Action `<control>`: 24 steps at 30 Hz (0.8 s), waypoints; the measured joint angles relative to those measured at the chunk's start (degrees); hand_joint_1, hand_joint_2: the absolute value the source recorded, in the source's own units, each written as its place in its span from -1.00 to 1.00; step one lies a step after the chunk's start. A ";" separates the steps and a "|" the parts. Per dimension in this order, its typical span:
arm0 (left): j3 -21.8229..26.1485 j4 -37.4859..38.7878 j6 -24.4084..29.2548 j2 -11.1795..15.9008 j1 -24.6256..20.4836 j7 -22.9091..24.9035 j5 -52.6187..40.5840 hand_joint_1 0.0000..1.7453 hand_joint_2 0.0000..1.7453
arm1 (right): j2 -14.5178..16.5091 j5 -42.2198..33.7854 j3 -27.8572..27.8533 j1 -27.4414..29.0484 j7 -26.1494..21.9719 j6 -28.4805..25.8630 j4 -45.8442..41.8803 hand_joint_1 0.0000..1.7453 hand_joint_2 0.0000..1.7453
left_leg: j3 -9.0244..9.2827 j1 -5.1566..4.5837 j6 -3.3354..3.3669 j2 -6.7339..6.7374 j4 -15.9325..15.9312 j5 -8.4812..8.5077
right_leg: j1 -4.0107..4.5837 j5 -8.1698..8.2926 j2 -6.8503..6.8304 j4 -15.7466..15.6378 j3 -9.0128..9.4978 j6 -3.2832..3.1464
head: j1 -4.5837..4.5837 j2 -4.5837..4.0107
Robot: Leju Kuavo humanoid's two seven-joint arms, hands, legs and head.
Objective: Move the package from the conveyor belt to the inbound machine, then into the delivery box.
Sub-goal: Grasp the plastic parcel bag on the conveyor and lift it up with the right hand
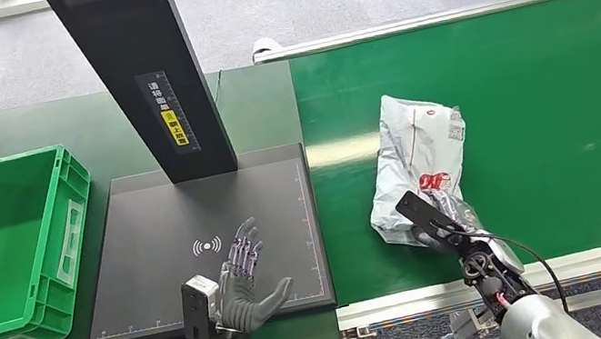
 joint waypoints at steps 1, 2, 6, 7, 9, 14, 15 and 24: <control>0.02 -0.01 0.12 0.00 0.00 0.00 0.04 -1.00 1.00 | 0.01 -0.04 0.04 -0.04 -0.83 -0.85 -0.15 1.00 1.00 | 0.00 0.00 0.00 0.00 0.00 0.00 | 0.00 0.00 0.00 0.00 0.00 0.00 | -0.01 0.00; 0.05 -0.07 0.28 0.00 0.01 0.00 0.08 -1.00 1.00 | 0.03 -0.21 0.08 0.03 -1.89 -1.89 -0.49 1.00 1.00 | -0.01 0.00 0.00 -0.01 0.00 0.00 | 0.00 0.00 0.00 0.00 -0.01 0.00 | -0.01 0.00; 0.56 -1.75 0.86 0.04 0.41 0.04 0.04 -1.00 1.00 | 0.23 -2.91 0.10 1.96 -6.75 -5.35 -5.57 1.00 1.00 | -0.07 0.00 0.00 -0.05 0.00 0.00 | 0.00 0.00 -0.01 0.00 -0.06 0.00 | -0.01 0.00; 0.80 -2.57 1.04 0.07 0.66 0.08 -0.03 -1.00 1.00 | 0.28 -3.87 0.15 3.10 -7.25 -5.41 -8.29 1.00 1.00 | -0.09 0.01 0.00 -0.06 0.00 0.00 | 0.00 -0.01 -0.02 0.00 -0.07 0.00 | -0.01 0.00; 1.44 -4.52 1.48 0.19 1.33 0.23 -0.37 -1.00 1.00 | 0.33 -5.58 0.38 6.05 -7.09 -4.79 -15.45 1.00 1.00 | -0.15 0.01 0.00 -0.10 0.00 0.00 | 0.00 -0.03 -0.06 0.00 -0.10 0.01 | -0.01 0.00; 2.83 -8.80 3.05 0.81 2.59 -0.04 -2.51 -1.00 1.00 | 0.07 -11.89 1.19 12.87 -7.67 -0.32 -32.26 1.00 1.00 | -0.20 0.00 0.01 -0.11 0.00 -0.01 | -0.01 -0.04 -0.07 0.00 -0.15 0.02 | 0.01 0.00; 3.15 -9.71 3.46 0.98 2.84 -0.31 -2.90 -1.00 1.00 | -0.06 -13.75 1.37 14.42 -8.08 0.96 -35.84 1.00 1.00 | -0.20 -0.01 0.01 -0.11 0.00 -0.02 | -0.01 -0.04 -0.07 0.00 -0.15 0.02 | 0.01 0.00; 5.72 -17.25 5.82 2.42 5.24 -2.02 -5.18 -1.00 1.00 | -1.86 -18.12 3.66 23.65 -9.08 3.81 -58.57 1.00 1.00 | -0.19 0.00 0.00 -0.06 -0.01 -0.02 | -0.01 -0.04 -0.04 0.00 -0.13 0.01 | -0.01 0.00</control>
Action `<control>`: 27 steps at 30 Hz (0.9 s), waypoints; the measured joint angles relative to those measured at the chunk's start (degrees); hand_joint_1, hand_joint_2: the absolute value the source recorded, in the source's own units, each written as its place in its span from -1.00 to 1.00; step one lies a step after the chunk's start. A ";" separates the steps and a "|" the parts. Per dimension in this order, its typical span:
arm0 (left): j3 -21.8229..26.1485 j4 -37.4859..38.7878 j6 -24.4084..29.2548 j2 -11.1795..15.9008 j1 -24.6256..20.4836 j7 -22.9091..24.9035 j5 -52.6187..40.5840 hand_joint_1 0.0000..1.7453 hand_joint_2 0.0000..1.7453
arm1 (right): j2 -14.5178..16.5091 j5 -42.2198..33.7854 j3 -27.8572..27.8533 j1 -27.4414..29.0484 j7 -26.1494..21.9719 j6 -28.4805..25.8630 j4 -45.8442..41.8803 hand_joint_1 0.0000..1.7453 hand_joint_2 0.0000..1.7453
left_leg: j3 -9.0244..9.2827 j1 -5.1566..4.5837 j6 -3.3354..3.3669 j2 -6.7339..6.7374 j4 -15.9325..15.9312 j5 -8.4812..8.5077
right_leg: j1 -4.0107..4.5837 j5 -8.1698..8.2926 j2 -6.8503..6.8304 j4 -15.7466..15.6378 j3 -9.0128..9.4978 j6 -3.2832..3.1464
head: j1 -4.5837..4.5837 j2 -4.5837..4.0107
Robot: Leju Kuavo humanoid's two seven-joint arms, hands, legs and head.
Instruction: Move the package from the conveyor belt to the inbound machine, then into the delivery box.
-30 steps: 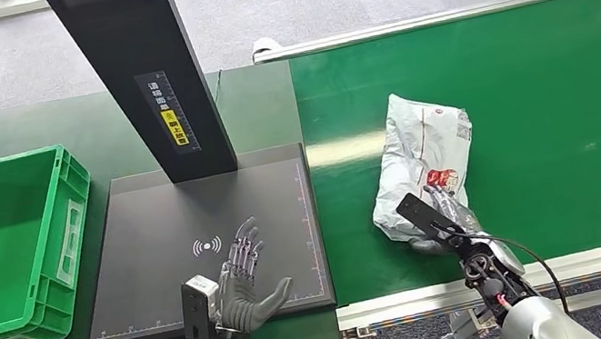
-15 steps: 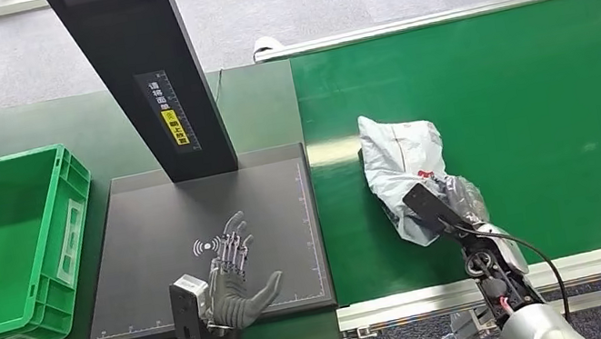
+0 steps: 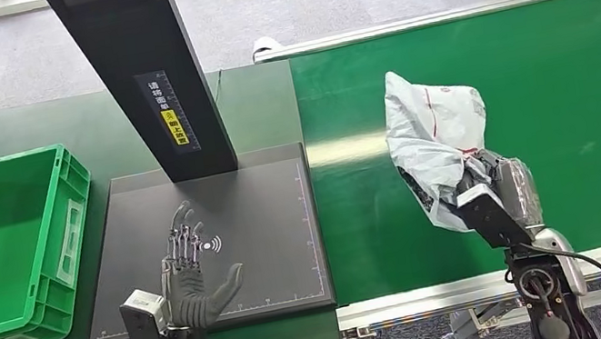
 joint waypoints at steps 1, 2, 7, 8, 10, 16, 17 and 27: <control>0.21 -0.59 0.50 0.07 0.13 -0.27 -0.54 -1.00 1.00 | -0.22 -0.02 0.46 0.06 -0.01 0.21 -0.88 1.00 1.00 | 0.00 0.00 0.00 0.00 0.00 0.00 | 0.00 0.00 0.00 0.00 0.01 0.00 | 0.01 0.00; 0.47 -1.22 1.08 0.11 0.23 -0.54 -1.13 -1.00 1.00 | -0.45 0.04 1.05 -0.13 0.02 0.56 -1.49 1.00 1.00 | 0.00 0.00 0.00 0.01 0.00 0.01 | 0.00 0.01 0.00 0.00 0.02 0.00 | 0.00 0.00; 2.51 -4.23 3.57 0.18 0.23 -0.96 -3.33 -1.00 1.00 | -1.11 1.36 5.72 -5.57 2.35 4.93 -1.32 1.00 1.00 | 0.03 0.00 0.00 0.08 0.00 0.05 | 0.00 0.04 0.03 0.02 0.05 0.00 | 0.00 0.00; 3.04 -4.62 4.18 0.20 0.13 -1.07 -3.78 -1.00 1.00 | -1.09 1.60 7.05 -7.53 2.97 6.01 -0.56 1.00 1.00 | 0.04 0.00 0.00 0.10 0.00 0.06 | 0.00 0.05 0.03 0.03 0.05 -0.01 | -0.01 0.00; 4.11 -5.18 5.24 0.22 -0.16 -1.30 -4.45 -1.00 1.00 | -0.93 1.68 9.99 -11.65 3.89 7.87 1.76 1.00 1.00 | 0.06 0.01 0.01 0.14 0.00 0.08 | 0.01 0.06 0.03 0.05 0.04 -0.01 | 0.01 0.00; 6.49 -5.83 6.10 0.27 -0.66 -1.46 -4.86 -1.00 1.00 | -0.21 0.66 17.00 -19.39 4.73 9.07 7.61 1.00 1.00 | 0.04 0.02 0.00 -0.01 0.00 0.09 | 0.02 0.04 0.00 0.06 0.03 -0.02 | 0.00 0.00; 6.70 -5.87 6.10 0.28 -0.67 -1.48 -4.87 -1.00 1.00 | -0.16 0.53 17.60 -19.86 4.73 9.07 8.11 1.00 1.00 | 0.02 0.02 0.01 0.00 0.00 0.09 | 0.02 0.03 0.00 0.06 0.02 -0.02 | 0.00 0.00; 7.99 -6.18 7.42 0.62 -1.57 -1.57 -5.18 -1.00 1.00 | 3.01 -0.80 24.04 -25.19 5.02 13.41 15.69 1.00 1.00 | 0.00 0.03 0.01 0.04 0.00 0.09 | 0.03 0.04 0.02 0.06 0.00 -0.02 | 0.00 0.00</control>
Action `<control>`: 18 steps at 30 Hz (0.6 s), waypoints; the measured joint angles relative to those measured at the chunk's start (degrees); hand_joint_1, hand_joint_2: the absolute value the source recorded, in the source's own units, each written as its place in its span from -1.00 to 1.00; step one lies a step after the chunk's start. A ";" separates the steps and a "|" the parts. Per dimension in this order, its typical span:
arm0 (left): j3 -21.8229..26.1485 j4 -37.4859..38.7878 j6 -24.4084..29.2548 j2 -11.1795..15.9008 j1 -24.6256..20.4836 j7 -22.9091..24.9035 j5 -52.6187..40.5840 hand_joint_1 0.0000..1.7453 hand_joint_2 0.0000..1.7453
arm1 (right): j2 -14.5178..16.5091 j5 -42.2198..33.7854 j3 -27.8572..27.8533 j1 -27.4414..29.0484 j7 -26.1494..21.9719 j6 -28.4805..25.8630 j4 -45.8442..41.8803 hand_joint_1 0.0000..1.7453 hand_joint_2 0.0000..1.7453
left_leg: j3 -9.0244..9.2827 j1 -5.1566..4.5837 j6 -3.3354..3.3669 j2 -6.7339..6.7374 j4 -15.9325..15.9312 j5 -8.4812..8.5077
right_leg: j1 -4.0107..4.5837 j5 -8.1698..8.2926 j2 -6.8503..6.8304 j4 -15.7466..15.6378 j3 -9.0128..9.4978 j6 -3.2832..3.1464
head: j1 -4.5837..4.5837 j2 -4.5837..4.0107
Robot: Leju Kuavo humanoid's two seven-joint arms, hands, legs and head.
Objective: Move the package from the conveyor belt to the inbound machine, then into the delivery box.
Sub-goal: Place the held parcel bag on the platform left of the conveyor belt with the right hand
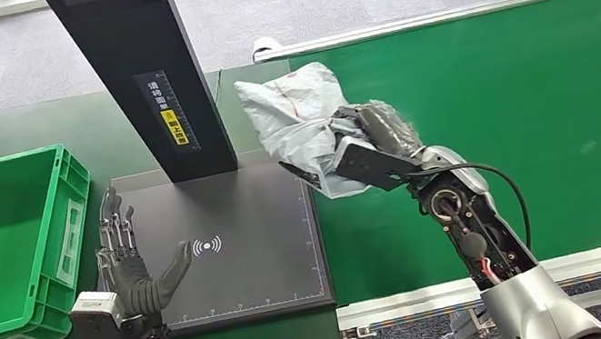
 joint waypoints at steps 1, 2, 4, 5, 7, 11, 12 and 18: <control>0.17 0.00 0.29 0.01 -0.22 0.01 -0.09 -1.00 1.00 | 0.96 -0.24 1.08 -0.93 0.04 0.49 1.54 1.00 1.00 | 0.01 0.02 -0.01 0.01 0.00 0.01 | 0.03 0.00 0.00 0.01 0.00 -0.01 | 0.00 0.00; 0.34 0.00 0.53 0.01 -0.42 0.03 -0.17 -1.00 1.00 | 1.90 -0.51 2.11 -1.91 0.05 0.95 3.01 1.00 1.00 | 0.02 0.05 -0.02 0.03 0.00 0.01 | 0.06 0.00 0.01 0.01 0.00 -0.01 | 0.01 0.00; 0.81 0.00 0.97 0.04 -0.67 0.11 -0.25 -1.00 1.00 | 4.06 -1.20 4.21 -3.70 0.06 2.00 6.09 1.00 1.00 | 0.02 0.09 -0.03 0.06 0.00 0.02 | 0.11 0.00 0.01 0.03 -0.01 -0.02 | 0.01 0.00; 1.10 0.00 1.10 0.06 -0.71 0.16 -0.24 -1.00 1.00 | 5.13 -1.49 5.15 -4.50 0.07 2.52 7.46 1.00 1.00 | 0.02 0.10 -0.04 0.09 0.00 0.03 | 0.12 0.00 0.02 0.03 -0.01 -0.02 | 0.01 0.00; 1.63 0.00 1.34 0.09 -0.76 0.23 -0.15 -1.00 1.00 | 7.27 -1.89 7.00 -5.68 0.08 3.28 9.90 1.00 1.00 | 0.02 0.11 -0.05 0.13 0.00 0.03 | 0.14 -0.01 0.04 0.04 -0.03 -0.03 | 0.01 0.00; 2.33 0.00 1.61 0.15 -0.79 0.30 -0.06 -1.00 1.00 | 10.02 -2.22 9.24 -6.74 0.04 3.81 12.92 1.00 1.00 | -0.02 0.11 -0.05 0.11 0.00 0.03 | 0.12 -0.02 0.03 0.04 -0.04 -0.03 | 0.03 0.00; 2.48 -0.02 1.62 0.17 -0.78 0.31 -0.02 -1.00 1.00 | 10.44 -2.48 9.64 -6.90 0.00 4.17 13.48 1.00 1.00 | -0.03 0.11 -0.05 0.11 0.00 0.03 | 0.12 -0.02 0.03 0.04 -0.04 -0.03 | 0.03 0.00; 3.57 -1.20 1.11 0.22 0.05 0.32 0.27 -1.00 1.00 | 12.91 -5.21 12.61 -7.15 -0.82 6.27 16.69 1.00 1.00 | -0.02 0.09 -0.04 0.12 0.00 0.02 | 0.11 -0.01 0.03 0.02 -0.04 -0.03 | 0.02 0.00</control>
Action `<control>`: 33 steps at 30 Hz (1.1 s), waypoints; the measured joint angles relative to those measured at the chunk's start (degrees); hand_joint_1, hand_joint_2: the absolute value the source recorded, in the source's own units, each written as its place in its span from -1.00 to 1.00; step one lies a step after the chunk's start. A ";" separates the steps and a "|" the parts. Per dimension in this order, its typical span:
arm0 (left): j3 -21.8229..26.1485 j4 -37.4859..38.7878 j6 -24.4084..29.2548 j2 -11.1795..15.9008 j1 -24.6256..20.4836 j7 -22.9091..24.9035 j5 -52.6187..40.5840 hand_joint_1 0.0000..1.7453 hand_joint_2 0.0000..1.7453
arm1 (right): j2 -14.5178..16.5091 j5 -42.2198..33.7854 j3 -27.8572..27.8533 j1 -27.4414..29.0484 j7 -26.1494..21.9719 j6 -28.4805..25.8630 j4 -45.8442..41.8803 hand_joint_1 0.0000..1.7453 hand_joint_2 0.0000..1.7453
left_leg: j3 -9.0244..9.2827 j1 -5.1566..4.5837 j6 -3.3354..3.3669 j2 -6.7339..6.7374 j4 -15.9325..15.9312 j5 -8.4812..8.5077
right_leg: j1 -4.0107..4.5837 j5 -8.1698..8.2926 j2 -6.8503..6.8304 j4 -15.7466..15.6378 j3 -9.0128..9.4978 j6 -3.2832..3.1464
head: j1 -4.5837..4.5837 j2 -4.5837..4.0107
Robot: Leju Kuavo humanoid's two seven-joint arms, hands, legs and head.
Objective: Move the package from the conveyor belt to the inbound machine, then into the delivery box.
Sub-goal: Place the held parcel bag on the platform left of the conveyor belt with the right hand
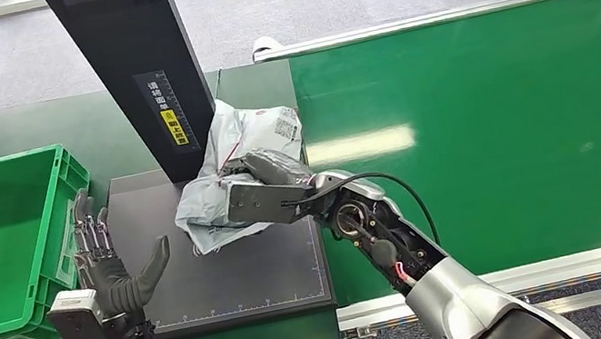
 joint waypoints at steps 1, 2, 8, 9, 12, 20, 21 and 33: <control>0.19 -0.33 -0.25 0.00 0.29 0.01 0.00 -1.00 1.00 | 0.35 -0.71 0.57 -0.02 -0.18 0.16 0.52 1.00 1.00 | 0.00 0.00 0.00 0.00 0.00 0.00 | 0.00 0.00 0.00 0.00 -0.01 0.00 | 0.00 0.00; 0.38 -0.62 -0.44 0.00 0.55 0.01 0.00 -1.00 1.00 | 0.62 -1.32 1.08 -0.04 -0.30 0.31 0.97 1.00 1.00 | 0.00 0.01 0.00 0.00 0.00 0.00 | 0.01 0.00 0.00 0.00 -0.01 0.00 | 0.00 0.00; 1.18 -1.66 -0.80 0.00 1.46 0.05 0.00 -1.00 1.00 | 1.37 -2.56 2.79 -0.18 -0.56 0.86 2.52 -0.47 1.00 | 0.00 0.01 -0.01 0.00 0.00 0.00 | 0.02 0.00 0.00 0.00 -0.02 0.00 | 0.01 0.00; 1.25 -1.74 -0.94 0.00 1.52 0.08 0.00 -1.00 1.00 | 1.42 -2.73 2.94 -0.23 -0.52 1.08 2.68 -0.98 1.00 | 0.00 0.01 -0.01 0.00 0.00 0.00 | 0.02 0.00 0.00 0.00 -0.01 0.00 | 0.00 0.00; 1.38 -1.99 -1.53 -0.05 1.78 0.33 -0.02 -1.00 1.00 | 1.47 -3.85 3.71 -0.44 -0.16 1.99 3.15 -1.00 1.00 | 0.00 0.01 0.00 0.00 0.00 0.00 | 0.01 0.00 0.00 0.00 -0.01 0.00 | 0.00 0.00; 1.90 -2.24 -3.20 -0.36 2.49 1.67 -0.63 -1.00 1.00 | 1.23 -10.26 3.94 -0.52 0.28 4.14 5.26 -1.00 1.00 | 0.01 0.00 0.00 -0.01 0.00 0.00 | 0.01 0.00 -0.01 0.00 -0.02 0.00 | 0.00 0.00; 2.02 -2.24 -3.37 -0.37 2.55 1.80 -0.69 -1.00 1.00 | 1.10 -10.71 3.81 -0.51 0.26 4.14 5.55 -1.00 1.00 | 0.01 0.01 0.00 -0.01 0.00 0.00 | 0.01 0.00 -0.01 0.00 -0.02 0.00 | 0.00 0.00; 3.04 -1.93 -4.80 -0.35 3.40 2.78 -2.52 -1.00 1.00 | -1.66 -16.36 -0.28 0.93 -1.37 4.80 7.17 -1.00 1.00 | 0.03 0.00 0.00 -0.01 0.01 0.00 | 0.01 0.00 -0.01 -0.02 -0.02 0.00 | 0.00 0.00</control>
